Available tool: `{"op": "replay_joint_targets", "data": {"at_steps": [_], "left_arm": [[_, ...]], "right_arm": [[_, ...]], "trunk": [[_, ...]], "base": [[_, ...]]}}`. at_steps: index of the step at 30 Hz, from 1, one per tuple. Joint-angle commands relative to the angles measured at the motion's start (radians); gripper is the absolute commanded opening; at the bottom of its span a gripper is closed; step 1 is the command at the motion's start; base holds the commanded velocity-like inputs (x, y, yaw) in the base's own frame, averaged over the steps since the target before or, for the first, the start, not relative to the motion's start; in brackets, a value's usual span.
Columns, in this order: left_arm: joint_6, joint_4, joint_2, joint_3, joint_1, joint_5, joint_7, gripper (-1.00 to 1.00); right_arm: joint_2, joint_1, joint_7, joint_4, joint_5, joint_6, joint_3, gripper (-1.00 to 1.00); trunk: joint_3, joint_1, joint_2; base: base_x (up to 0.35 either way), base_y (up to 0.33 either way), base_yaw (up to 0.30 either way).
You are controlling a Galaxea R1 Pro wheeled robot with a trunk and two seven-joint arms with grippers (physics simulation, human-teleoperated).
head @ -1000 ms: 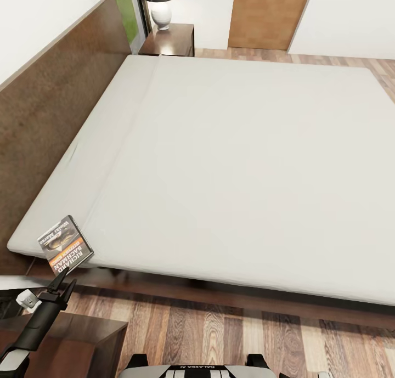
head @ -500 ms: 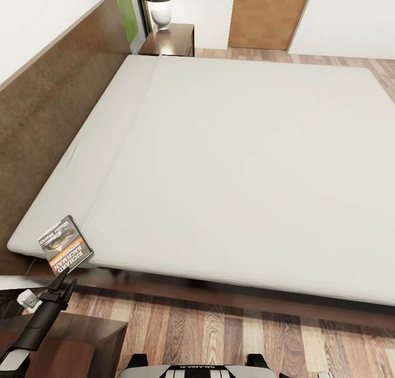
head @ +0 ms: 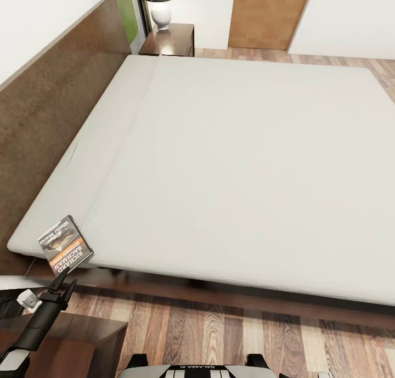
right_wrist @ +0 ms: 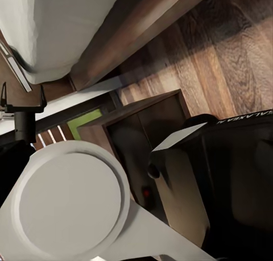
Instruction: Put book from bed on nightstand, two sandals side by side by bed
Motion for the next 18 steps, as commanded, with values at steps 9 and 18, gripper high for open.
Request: {"op": "replay_joint_targets", "data": {"at_steps": [9, 18], "left_arm": [[0.011, 0.001, 0.001, 0.003, 0.0, 0.003, -0.004, 1.0], [0.011, 0.002, 0.0, 0.003, 0.0, 0.004, -0.004, 1.0]], "right_arm": [[-0.001, 0.0, 0.0, 0.0, -0.01, 0.009, 0.005, 1.0], [-0.001, 0.0, 0.0, 0.001, -0.01, 0.009, 0.005, 1.0]], "trunk": [[0.0, 0.0, 0.0], [0.0, 0.0, 0.0]], "base": [[0.023, 0.0, 0.0], [0.011, 0.0, 0.0]]}}
